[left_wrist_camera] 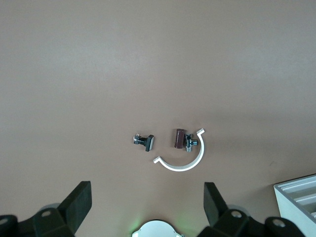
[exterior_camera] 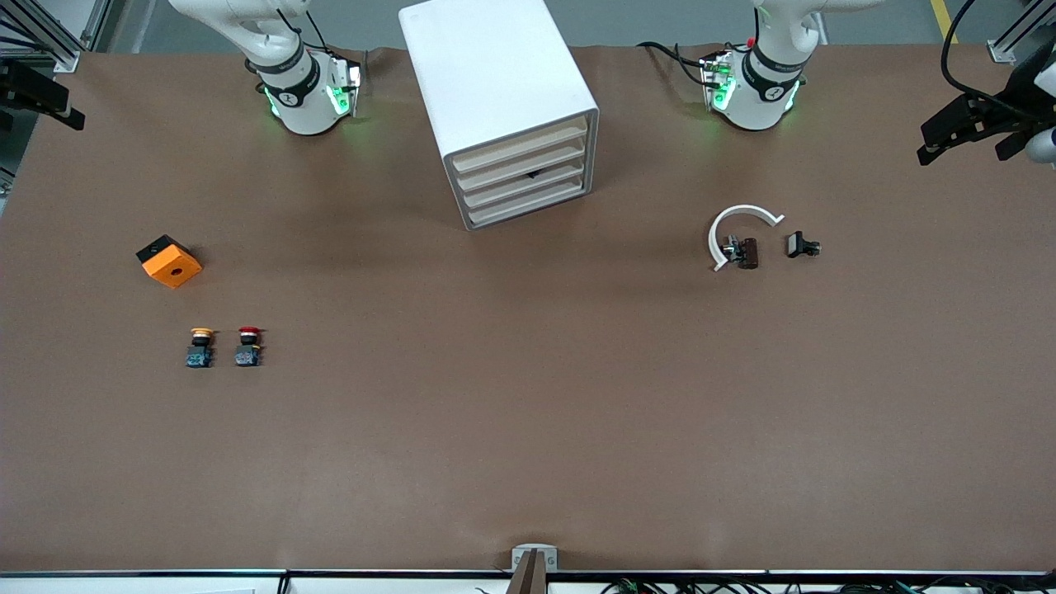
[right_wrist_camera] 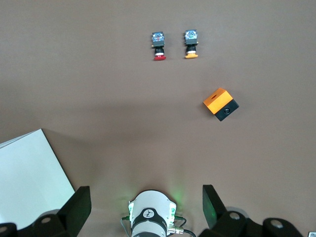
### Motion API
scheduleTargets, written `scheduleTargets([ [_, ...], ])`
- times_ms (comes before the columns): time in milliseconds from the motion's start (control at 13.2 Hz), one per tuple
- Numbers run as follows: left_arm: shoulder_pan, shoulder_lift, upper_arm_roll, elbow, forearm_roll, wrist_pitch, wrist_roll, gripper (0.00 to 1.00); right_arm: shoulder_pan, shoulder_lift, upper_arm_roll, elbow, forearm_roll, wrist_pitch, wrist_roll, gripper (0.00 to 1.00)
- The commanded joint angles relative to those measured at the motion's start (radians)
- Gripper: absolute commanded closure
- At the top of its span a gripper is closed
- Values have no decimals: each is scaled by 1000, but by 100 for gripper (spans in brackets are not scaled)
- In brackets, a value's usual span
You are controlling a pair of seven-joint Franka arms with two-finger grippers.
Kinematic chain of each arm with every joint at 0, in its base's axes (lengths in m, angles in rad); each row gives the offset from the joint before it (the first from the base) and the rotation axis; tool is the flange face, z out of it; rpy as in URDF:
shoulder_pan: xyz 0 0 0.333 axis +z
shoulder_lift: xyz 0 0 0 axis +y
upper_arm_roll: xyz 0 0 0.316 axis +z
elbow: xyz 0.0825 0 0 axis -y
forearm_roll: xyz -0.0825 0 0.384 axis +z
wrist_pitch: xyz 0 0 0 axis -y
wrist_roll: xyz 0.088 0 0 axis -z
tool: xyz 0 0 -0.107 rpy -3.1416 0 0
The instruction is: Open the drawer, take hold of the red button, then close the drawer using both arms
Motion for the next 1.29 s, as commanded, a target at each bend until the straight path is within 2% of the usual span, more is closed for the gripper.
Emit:
scheduleTargets([
  [0, 7, -31, -4, -29, -6, 20, 10, 0, 18, -17, 6, -30, 4, 21, -7, 0],
  [303, 7, -31, -4, -38, -6, 27, 10, 0, 16, -31, 43, -25, -14, 19, -7, 0],
  [757, 7, -31, -4, -44, -4, 33, 10, 0, 6, -33, 41, -32, -22, 100, -5, 0],
  [1211, 7, -32, -4, -46, -4, 33, 10, 0, 3, -33, 41, -32, -13, 105, 12, 0],
])
